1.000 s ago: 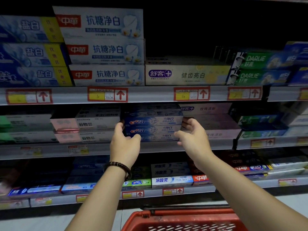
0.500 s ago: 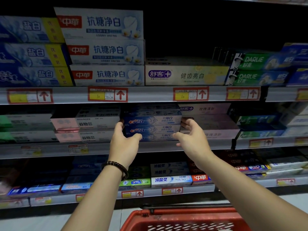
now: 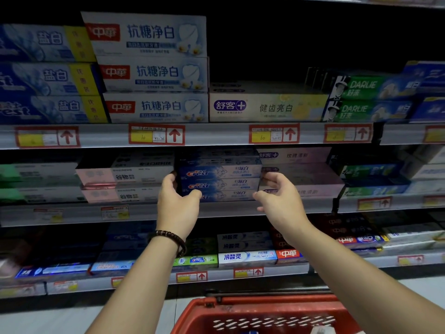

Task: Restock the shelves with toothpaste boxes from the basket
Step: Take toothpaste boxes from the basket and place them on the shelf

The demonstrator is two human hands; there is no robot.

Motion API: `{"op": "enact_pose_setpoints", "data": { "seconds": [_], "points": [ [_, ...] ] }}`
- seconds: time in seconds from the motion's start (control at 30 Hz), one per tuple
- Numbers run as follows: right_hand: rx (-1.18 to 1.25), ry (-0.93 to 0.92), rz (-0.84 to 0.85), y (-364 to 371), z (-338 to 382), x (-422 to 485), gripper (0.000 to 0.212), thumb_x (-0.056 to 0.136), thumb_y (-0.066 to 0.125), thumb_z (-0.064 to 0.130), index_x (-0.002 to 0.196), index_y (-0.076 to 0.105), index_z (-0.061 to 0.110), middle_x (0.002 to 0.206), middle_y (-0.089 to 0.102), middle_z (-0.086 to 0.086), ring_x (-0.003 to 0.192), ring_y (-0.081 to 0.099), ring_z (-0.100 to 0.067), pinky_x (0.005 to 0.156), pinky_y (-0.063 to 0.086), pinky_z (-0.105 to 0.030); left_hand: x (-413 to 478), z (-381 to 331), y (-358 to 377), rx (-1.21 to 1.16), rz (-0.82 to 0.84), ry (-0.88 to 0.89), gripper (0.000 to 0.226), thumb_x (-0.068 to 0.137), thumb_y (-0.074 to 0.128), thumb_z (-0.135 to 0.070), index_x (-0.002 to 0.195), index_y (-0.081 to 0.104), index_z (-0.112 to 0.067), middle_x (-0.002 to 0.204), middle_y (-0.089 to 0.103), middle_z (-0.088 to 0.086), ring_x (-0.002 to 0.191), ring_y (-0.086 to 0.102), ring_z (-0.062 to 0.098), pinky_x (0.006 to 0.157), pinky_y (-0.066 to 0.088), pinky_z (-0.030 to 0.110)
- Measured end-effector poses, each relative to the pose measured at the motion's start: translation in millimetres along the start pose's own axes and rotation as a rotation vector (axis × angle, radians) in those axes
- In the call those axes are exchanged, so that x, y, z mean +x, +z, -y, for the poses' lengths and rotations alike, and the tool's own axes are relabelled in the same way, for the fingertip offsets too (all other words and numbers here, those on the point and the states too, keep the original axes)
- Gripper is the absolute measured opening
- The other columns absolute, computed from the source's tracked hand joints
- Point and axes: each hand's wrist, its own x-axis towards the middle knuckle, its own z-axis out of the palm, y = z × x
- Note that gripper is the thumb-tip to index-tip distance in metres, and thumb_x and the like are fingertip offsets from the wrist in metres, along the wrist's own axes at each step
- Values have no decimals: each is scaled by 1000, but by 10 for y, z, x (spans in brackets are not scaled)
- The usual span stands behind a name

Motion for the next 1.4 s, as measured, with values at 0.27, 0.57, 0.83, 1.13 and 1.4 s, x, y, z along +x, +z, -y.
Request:
{"op": "enact_pose_setpoints", "data": {
  "seconds": [0.27,0.57,0.83,1.13,1.4],
  "points": [
    [51,57,-23,-85,22,-190,55,94,72,15,144,55,28,130,64,12,118,65,-15,103,57,-48,-166,-7,-66,-21,45,-67,73,95,70,-16,158,33,-24,145,53,-2,111,64,18,96,58,48],
    [55,74,-1,-302,125,-620,51,95,71,18,142,56,29,124,64,16,116,65,-14,103,57,-47,-560,-247,-88,-33,132,-173,63,95,69,-15,152,42,-22,130,63,1,112,67,26,96,59,49],
    [61,63,10,-607,242,-1022,42,95,71,15,135,63,25,129,67,9,118,66,-16,104,57,-50,-1051,-471,-178,2,215,-168,50,98,65,-17,145,49,-22,112,68,4,102,70,25,81,61,41],
    [102,58,55,-889,379,-1432,34,97,70,13,128,64,27,120,72,4,106,73,-18,88,65,-43,-1595,-420,-212,83,292,-157,46,97,66,-17,141,50,-21,112,68,-2,97,70,19,79,61,39],
    [121,36,50,-1142,440,-1765,32,99,70,14,129,65,23,115,73,2,103,74,-18,86,65,-42,-1946,-476,-261,114,301,-83,41,97,66,-18,135,53,-23,112,69,-4,97,72,20,88,62,46]
  ]
}}
